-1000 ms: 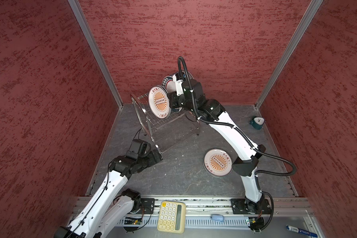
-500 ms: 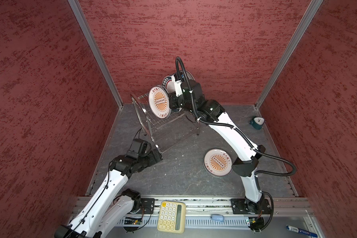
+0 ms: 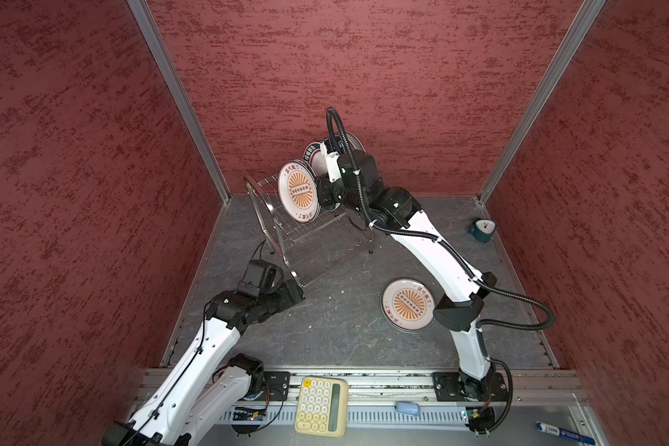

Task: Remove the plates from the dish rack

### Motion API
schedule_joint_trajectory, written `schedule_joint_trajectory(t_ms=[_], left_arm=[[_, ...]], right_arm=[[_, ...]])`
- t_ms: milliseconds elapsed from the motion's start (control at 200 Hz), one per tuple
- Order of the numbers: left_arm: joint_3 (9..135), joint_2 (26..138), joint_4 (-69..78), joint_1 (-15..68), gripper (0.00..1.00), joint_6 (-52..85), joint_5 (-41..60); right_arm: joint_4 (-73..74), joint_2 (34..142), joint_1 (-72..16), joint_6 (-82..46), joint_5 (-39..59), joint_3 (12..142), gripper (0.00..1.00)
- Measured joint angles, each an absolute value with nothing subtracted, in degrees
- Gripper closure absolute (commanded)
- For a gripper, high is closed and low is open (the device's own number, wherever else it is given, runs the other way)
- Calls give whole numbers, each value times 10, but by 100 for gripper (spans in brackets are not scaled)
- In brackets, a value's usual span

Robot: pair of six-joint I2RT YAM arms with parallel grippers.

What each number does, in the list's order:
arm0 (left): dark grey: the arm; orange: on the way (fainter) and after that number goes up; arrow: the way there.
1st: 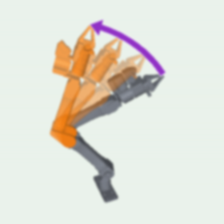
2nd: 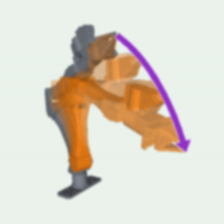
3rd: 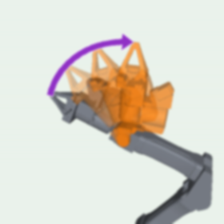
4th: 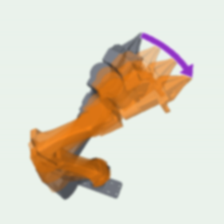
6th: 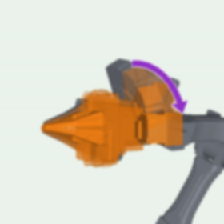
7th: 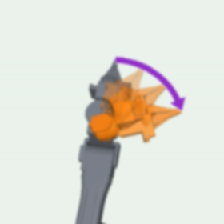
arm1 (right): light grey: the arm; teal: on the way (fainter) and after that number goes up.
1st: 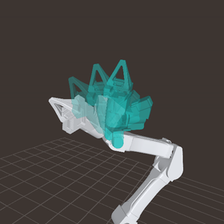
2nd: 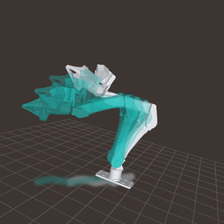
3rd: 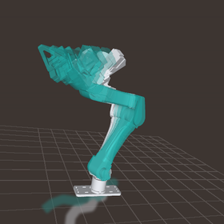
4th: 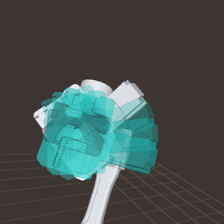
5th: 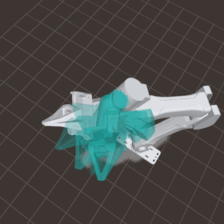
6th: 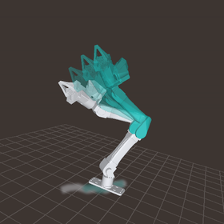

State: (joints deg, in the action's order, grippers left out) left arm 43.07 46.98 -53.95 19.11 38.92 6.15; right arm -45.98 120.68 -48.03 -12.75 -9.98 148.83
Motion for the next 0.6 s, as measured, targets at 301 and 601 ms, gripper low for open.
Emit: schedule_joint_trajectory(t_ms=[301, 601], left_arm=[[431, 470, -540, 191, 1, 389, 62], [431, 470, -540, 191, 1, 389, 62]], right_arm=[[-463, 1208, -482, -122, -111, 1491, 85], [-464, 1210, -483, -115, -111, 1494, 90]])
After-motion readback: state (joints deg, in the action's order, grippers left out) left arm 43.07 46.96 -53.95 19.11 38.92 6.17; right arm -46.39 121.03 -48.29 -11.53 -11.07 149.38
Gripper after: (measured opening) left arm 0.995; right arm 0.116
